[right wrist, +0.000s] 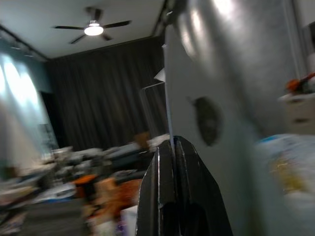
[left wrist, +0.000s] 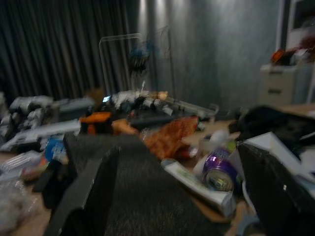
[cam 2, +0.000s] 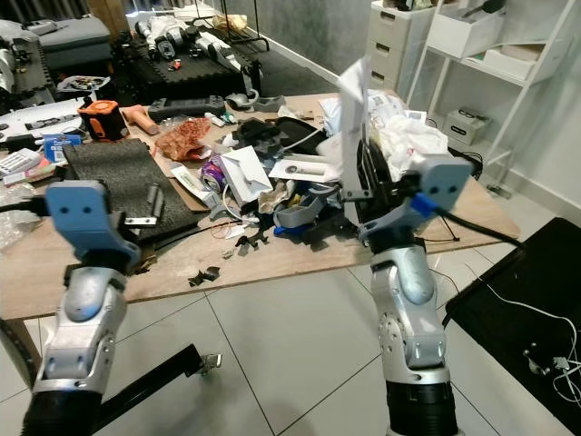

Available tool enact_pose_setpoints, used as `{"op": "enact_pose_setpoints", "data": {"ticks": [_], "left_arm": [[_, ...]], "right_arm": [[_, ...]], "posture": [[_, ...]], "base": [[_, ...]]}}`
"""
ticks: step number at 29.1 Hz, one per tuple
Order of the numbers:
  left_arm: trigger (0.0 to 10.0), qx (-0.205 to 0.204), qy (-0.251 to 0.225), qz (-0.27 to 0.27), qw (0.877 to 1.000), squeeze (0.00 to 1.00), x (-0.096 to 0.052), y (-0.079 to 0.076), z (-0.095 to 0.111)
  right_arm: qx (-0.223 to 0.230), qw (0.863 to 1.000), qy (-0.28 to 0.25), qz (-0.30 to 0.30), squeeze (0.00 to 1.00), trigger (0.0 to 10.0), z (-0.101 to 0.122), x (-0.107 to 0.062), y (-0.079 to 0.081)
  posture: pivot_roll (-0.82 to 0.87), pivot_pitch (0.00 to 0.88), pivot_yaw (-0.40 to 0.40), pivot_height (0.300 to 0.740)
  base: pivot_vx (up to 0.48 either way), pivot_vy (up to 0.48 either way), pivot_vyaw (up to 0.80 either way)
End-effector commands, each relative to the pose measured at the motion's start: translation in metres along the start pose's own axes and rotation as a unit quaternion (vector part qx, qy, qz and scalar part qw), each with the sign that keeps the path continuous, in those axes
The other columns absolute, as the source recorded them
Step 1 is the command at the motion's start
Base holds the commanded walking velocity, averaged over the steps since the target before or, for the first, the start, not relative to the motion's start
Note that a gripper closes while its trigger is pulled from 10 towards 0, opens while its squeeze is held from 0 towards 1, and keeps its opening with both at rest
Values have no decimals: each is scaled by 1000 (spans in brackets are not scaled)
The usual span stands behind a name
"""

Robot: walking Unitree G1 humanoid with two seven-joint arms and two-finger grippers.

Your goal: Picking trash to rubbish bin

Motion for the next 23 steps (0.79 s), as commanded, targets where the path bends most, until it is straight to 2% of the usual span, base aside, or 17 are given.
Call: {"op": "enact_pose_setpoints", "data": {"ticks": [1,2,5,6,7,8,9,10,11,15,16,17,18,19,20,22,23], "left_arm": [[10000,-19,-9,-23,1000,0,-2,1,8],[10000,-19,-9,-23,1000,0,-2,1,8],[10000,-107,-6,-138,985,0,-6,-4,26],[10000,-107,-6,-138,985,0,-6,-4,26],[10000,-176,10,-232,957,0,-15,-6,34],[10000,-176,10,-232,957,0,-15,-6,34],[10000,-216,31,-288,933,0,-23,-8,37],[10000,-216,31,-288,933,0,-23,-8,37],[10000,-225,39,-314,921,0,-27,-10,39],[10000,-252,116,-437,856,0,-61,-26,34],[10000,-255,131,-448,847,0,-66,-29,31],[10000,-255,131,-448,847,0,-66,-29,31],[10000,-258,151,-452,840,0,-72,-33,27],[10000,-258,151,-452,840,0,-72,-33,27],[10000,-260,169,-463,831,0,-79,-38,23],[10000,-260,169,-463,831,0,-79,-38,23],[10000,-261,191,-476,818,0,-86,-43,19]], "right_arm": [[44,998,2,38,0,10000,8,2,10],[44,998,2,38,0,10000,8,2,10],[162,978,28,128,0,10000,24,-2,21],[162,978,28,128,0,10000,24,-2,21],[214,954,56,202,0,10000,32,-13,24],[214,954,56,202,0,10000,32,-13,24],[237,936,76,247,0,10000,36,-21,26],[237,936,76,247,0,10000,36,-21,26],[247,929,82,265,0,10000,39,-24,26],[339,888,75,302,0,10000,57,-39,23],[354,879,81,309,0,10000,59,-44,24],[354,879,81,309,0,10000,59,-44,24],[364,866,112,323,0,10000,57,-54,26],[364,866,112,323,0,10000,57,-54,26],[373,850,160,335,0,10000,52,-69,27],[373,850,160,335,0,10000,52,-69,27],[384,834,209,336,0,10000,47,-84,25]], "posture": [[-45,132,8,740],[-45,132,8,740],[-37,139,-15,740],[-37,139,-15,740],[-32,156,-29,740],[-32,156,-29,740],[-31,157,-28,740],[-31,157,-28,740],[-30,168,-27,740],[-26,179,-42,740],[-26,179,-42,740],[-26,179,-42,740],[-32,175,-45,740],[-32,175,-45,740],[-36,173,-47,740],[-36,173,-47,740],[-44,173,-50,740]], "base": [[0,0,0],[0,0,0],[0,0,0],[0,0,0],[0,0,0],[0,0,0],[0,0,0],[0,0,0],[0,0,0],[0,0,0],[0,0,0],[0,0,0],[0,0,0],[0,0,0],[0,0,0],[0,0,0],[0,0,0]]}}
Point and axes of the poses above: a point about 5 cm out from each wrist's last joint towards the gripper, its own x axis pointing out of the wrist towards the gripper, its own z axis along the axis of the wrist's last joint, y = z × x, the point moved 1 cm from there along x, pointing out of the wrist towards the gripper, and after that the axes turned 1 degree about x, right-handed, at the moved point
